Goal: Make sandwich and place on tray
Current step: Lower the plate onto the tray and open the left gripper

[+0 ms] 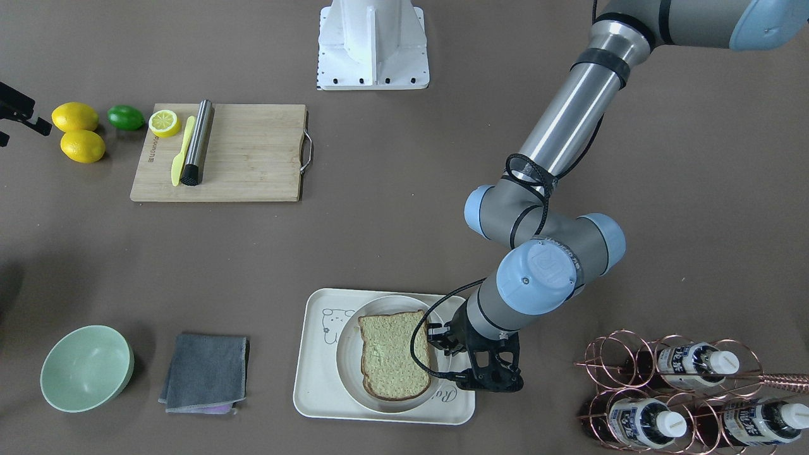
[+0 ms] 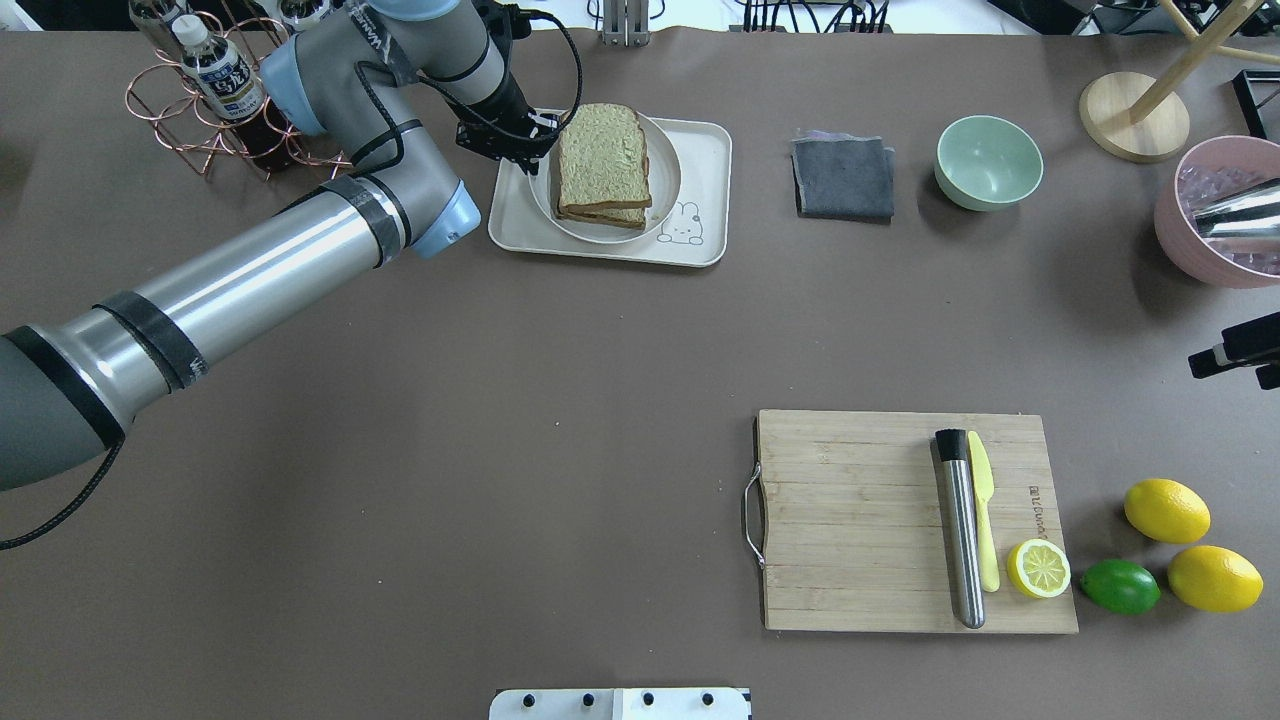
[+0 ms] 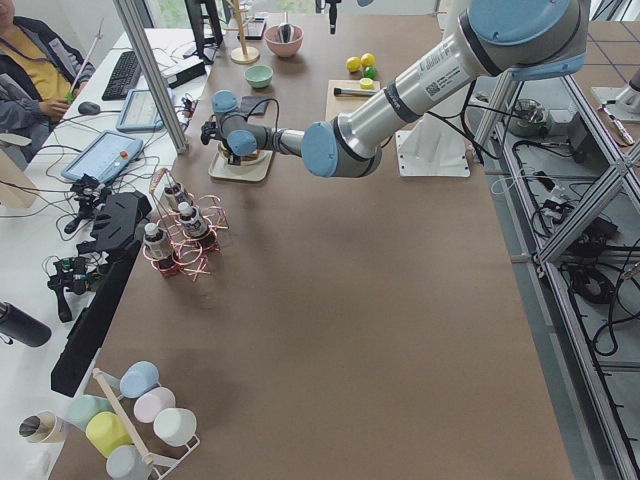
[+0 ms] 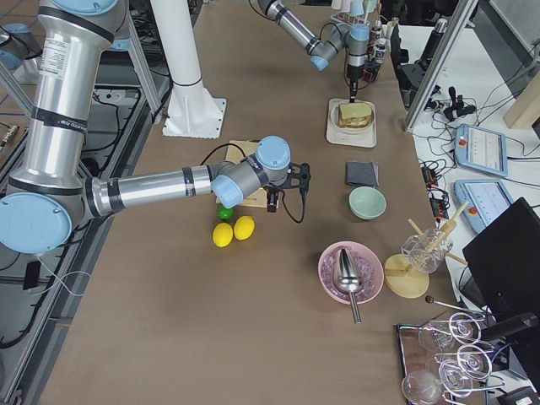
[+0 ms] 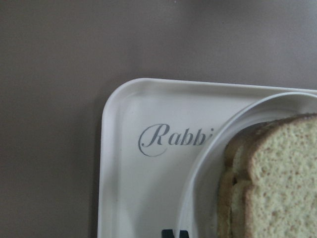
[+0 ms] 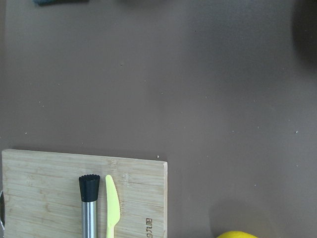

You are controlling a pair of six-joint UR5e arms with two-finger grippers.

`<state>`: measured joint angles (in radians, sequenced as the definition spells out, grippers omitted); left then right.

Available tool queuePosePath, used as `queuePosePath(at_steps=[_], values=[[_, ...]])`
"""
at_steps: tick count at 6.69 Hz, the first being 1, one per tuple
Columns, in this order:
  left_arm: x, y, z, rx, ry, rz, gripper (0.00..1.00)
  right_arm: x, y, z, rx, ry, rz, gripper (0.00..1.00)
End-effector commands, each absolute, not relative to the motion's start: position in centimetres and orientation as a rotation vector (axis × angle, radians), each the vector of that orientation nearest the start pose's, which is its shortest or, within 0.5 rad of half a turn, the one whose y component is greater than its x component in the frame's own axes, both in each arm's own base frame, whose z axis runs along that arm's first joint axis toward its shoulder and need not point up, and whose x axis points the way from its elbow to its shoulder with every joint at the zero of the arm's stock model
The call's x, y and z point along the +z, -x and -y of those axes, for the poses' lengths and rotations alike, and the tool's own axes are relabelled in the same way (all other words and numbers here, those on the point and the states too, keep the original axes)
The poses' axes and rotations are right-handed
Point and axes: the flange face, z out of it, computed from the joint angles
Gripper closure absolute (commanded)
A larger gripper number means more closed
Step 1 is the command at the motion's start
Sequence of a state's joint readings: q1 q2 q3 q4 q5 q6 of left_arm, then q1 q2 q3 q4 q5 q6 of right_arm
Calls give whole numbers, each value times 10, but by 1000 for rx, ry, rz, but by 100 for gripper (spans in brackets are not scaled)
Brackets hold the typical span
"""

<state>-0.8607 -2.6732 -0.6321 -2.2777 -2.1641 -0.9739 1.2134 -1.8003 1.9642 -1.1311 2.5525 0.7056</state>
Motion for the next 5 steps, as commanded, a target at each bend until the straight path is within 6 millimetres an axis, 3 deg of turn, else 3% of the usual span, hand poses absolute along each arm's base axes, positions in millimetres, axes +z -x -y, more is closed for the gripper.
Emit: queuePosePath(at_steps=[1,3,4,5], values=[[268,-525,727,16,-149,-996,31,499,96,397,12,3,1097,0],[260,-519,729,-10,-149,-1007,28,499,96,397,10,3,1098,0],[263,-500,718,-27,-145,-1004,27,499,96,397,12,1,1096,0],[266,-462,693,-48,-82,-931,27,496,95,398,11,-8,1095,0]])
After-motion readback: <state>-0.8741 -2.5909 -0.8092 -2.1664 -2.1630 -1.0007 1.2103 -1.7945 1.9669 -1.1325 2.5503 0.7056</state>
